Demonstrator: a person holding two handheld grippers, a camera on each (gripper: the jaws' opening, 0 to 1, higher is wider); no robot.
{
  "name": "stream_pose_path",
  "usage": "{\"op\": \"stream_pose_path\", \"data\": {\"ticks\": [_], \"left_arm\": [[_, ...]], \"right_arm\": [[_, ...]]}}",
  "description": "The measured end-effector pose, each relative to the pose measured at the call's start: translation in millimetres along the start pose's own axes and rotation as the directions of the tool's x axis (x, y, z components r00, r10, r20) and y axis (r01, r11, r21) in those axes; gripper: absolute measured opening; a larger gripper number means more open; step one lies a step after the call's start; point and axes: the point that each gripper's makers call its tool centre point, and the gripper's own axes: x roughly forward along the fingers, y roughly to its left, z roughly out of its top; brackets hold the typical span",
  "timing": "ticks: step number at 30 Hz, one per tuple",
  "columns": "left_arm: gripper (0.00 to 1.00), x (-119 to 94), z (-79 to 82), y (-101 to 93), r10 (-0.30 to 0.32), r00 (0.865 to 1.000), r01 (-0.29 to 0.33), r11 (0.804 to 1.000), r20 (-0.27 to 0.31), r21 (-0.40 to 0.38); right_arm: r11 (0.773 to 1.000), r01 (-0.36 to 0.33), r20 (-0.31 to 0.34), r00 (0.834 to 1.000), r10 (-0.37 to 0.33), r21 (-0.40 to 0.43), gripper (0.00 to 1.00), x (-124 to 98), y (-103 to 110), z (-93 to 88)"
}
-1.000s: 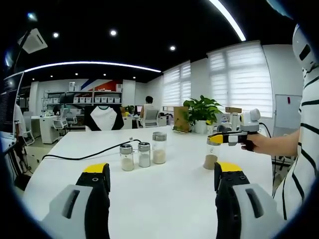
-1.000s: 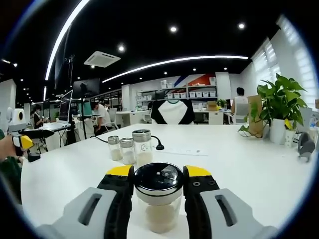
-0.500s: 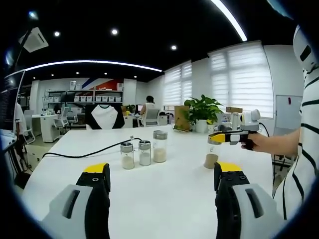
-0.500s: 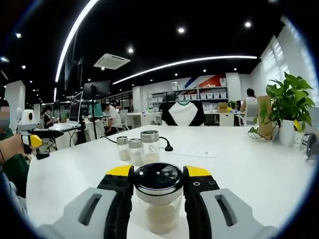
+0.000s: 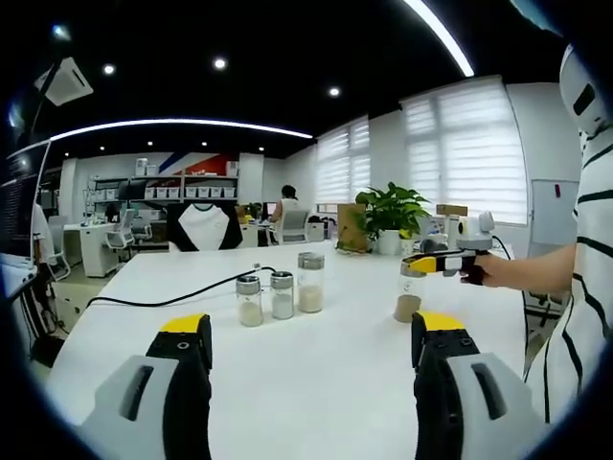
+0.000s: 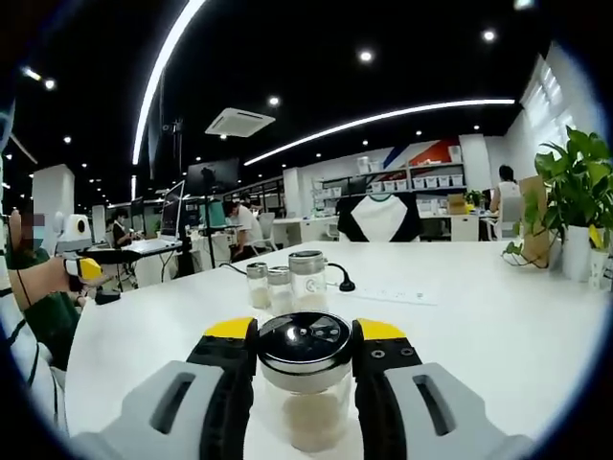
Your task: Rotate the seasoning bottle until the label or dispensing opening points toward the visible target arrow and the bottle remains upright within the marked orientation range
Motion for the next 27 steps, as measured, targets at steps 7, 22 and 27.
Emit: {"op": "stream_pose_path", "data": {"ticks": [7,22,27], "left_arm": [[0.91,5,-1.0,-0.5,-0.008,1.0,0.008,1.0,-0.008,0.001],[0.9,13,3.5,-10.0,-0.039,0.999,0.039,0.999,0.002,0.006],[0.9,11,4.8,-11.8,-0.045,0.999,0.045,0.999,0.006,-0.004]], "right_arm": [[0.998,-0.058,0.01,0.998,0.058,0.003,0.38,0,0,-1.4],[0.979,-0.203,0.006,0.979,0.203,-0.028,0.38,0,3,-0.6],[0.979,-0.203,0.009,0.979,0.203,-0.013,0.38,0,4,0.2]]}}
